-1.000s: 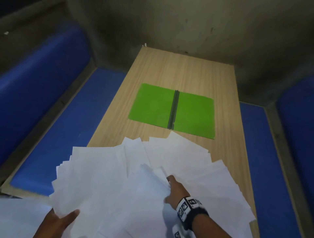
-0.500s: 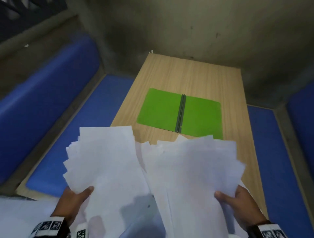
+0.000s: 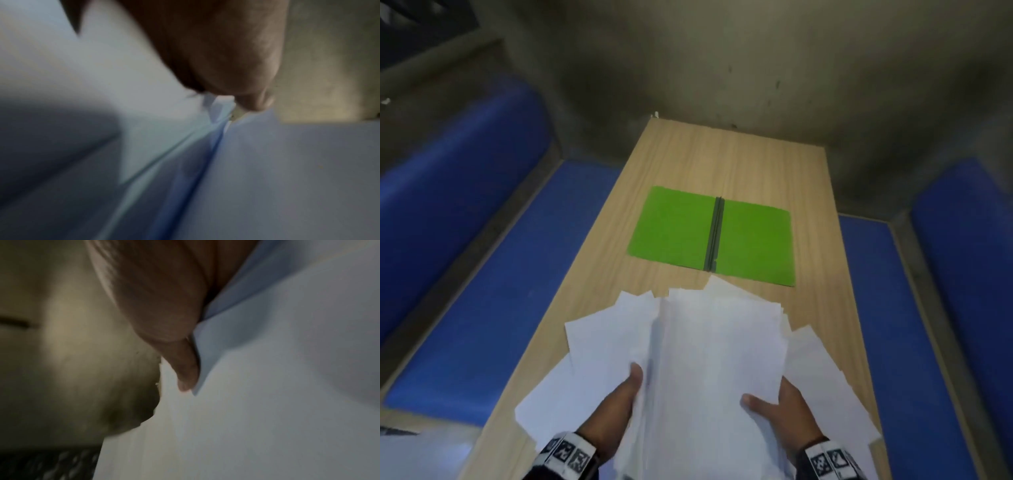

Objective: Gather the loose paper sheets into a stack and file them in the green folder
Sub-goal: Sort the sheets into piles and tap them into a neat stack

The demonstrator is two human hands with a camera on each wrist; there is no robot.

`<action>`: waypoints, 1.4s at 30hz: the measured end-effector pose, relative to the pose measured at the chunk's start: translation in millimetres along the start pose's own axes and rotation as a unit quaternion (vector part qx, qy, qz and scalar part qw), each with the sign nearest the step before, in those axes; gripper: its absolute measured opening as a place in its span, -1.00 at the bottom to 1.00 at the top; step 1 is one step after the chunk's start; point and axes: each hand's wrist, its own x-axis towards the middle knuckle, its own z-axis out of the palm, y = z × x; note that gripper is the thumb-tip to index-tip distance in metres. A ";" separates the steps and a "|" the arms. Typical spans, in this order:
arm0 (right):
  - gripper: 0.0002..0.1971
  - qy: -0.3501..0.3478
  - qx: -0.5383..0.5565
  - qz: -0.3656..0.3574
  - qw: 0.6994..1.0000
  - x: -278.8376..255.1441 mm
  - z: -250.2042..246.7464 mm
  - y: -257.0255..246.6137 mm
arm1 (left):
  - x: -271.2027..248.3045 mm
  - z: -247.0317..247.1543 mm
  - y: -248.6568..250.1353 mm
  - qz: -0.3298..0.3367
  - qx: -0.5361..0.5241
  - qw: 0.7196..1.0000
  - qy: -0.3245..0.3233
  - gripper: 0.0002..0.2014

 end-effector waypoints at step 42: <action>-0.51 0.235 -0.066 -0.129 0.961 -4.3 24.1 -53.2 | 37.2 54.1 15.6 0.244 0.132 0.959 0.048 -0.78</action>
